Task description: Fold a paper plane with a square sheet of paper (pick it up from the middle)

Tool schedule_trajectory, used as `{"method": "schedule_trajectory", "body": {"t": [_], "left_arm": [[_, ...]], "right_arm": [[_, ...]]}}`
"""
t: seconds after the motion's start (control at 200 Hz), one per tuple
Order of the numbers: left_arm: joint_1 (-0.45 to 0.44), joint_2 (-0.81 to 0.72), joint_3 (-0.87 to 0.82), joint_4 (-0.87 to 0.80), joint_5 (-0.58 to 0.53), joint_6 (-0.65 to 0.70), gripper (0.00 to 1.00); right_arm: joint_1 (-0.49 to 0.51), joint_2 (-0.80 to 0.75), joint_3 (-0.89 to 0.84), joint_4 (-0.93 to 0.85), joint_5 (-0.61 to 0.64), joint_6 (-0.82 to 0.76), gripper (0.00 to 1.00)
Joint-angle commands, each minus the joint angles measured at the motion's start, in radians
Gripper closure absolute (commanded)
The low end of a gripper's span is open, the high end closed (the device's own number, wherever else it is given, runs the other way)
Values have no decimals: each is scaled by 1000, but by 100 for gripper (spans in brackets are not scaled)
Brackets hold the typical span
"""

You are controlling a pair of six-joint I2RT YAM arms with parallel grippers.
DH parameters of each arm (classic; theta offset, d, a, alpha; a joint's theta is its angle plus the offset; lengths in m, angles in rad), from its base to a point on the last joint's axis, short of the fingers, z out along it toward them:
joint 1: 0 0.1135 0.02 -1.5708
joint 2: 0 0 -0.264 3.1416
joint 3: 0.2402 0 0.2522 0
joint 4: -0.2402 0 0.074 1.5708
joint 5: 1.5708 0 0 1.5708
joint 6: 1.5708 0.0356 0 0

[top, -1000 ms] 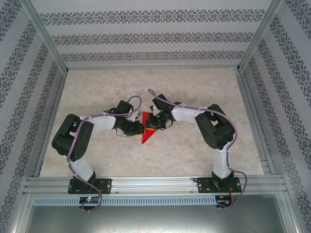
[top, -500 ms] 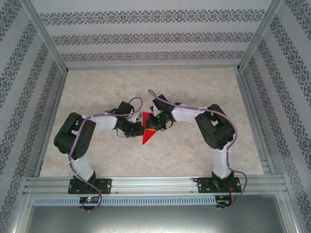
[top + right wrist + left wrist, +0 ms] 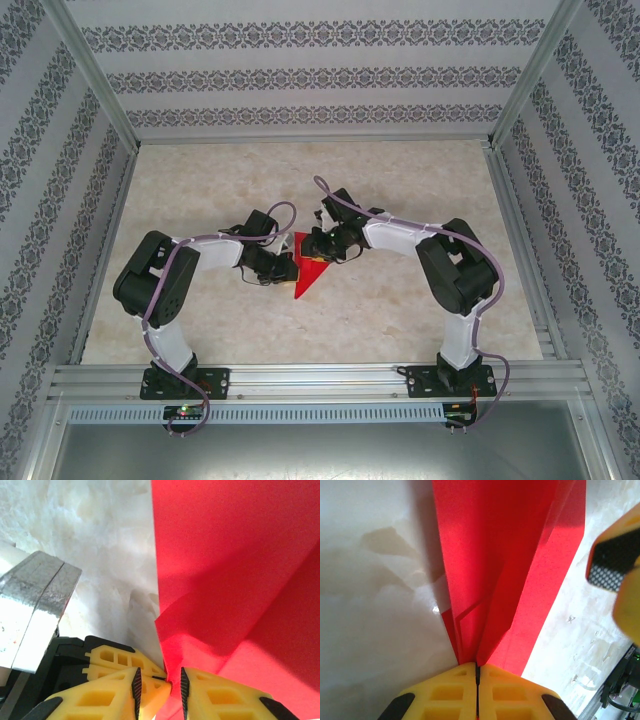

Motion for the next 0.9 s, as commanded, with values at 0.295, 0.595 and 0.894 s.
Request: {"method": "schedule_trajectory", "body": {"t": [0.295,0.595,0.894], "left_arm": [[-18,14,-22,10,-16,48,91],[-17,21,-37,14,-20,70,91],[-17,7,-34,-4,-24,96,88]], "right_arm": [[-21,27,-14,73,5,7,71],[-20,80,5,106,-11,27,75],[-13,126,19,131,-15,39,79]]}}
